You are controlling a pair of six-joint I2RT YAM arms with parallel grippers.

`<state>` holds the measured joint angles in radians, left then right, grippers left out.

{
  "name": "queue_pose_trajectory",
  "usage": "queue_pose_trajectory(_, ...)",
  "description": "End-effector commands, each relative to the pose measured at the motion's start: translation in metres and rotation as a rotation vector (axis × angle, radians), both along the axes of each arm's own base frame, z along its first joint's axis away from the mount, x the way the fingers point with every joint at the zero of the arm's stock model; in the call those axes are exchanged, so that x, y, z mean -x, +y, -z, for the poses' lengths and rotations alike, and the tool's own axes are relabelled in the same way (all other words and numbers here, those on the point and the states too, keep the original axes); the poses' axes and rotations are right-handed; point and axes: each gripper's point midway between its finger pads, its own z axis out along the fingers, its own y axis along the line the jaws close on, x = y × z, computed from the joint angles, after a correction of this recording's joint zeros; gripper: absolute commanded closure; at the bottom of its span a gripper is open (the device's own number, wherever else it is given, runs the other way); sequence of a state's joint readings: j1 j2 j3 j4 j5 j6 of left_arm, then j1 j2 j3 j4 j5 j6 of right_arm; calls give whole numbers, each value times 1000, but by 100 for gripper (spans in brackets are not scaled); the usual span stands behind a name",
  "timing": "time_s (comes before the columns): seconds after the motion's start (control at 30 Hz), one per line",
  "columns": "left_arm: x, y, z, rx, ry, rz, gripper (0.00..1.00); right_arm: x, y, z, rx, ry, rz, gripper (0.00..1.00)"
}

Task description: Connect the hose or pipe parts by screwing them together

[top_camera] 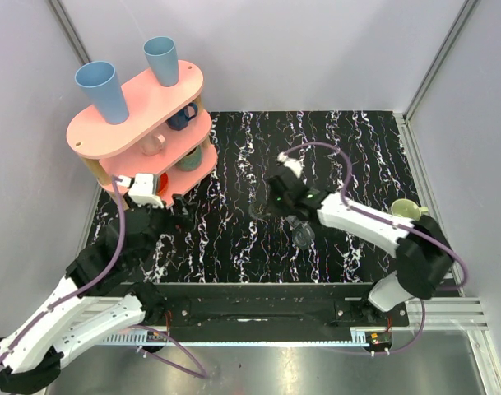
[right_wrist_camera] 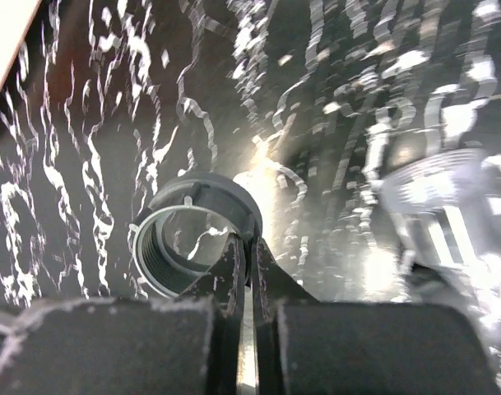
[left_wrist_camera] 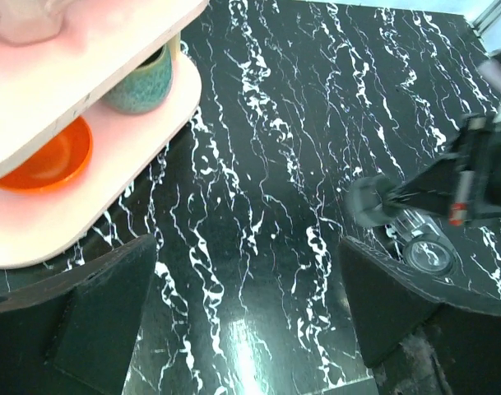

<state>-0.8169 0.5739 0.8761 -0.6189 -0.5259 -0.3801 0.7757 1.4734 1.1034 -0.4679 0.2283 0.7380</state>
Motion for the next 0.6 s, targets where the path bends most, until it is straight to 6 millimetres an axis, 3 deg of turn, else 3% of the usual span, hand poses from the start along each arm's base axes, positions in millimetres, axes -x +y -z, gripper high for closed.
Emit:
queue_pose_trajectory(0.0, 24, 13, 6, 98, 71, -10, 2, 9, 77, 10, -101, -23, -199, 97)
queue_pose_trajectory(0.07, 29, 10, 16, 131, 99, 1, 2, 16, 103, 12, -123, -31, -246, 96)
queue_pose_trajectory(0.1, 31, 10, 18, 144, 102, 6, 2, 18, 110, 29, -99, -5, -252, 96)
queue_pose_trajectory(0.2, 32, 7, 32, 137, 135, 5, 2, 23, 125, 48, -73, 21, -260, 93)
queue_pose_trajectory(0.33, 29, 7, 49, 103, 174, -14, 2, 21, 125, 60, -44, 27, -222, 77)
queue_pose_trajectory(0.47, 28, 4, 54, 105, 191, -17, 2, 19, 116, 71, -11, 34, -177, 72)
queue_pose_trajectory(0.57, 27, 1, 50, 114, 188, -13, 2, 20, 117, 67, -15, 37, -181, 70)
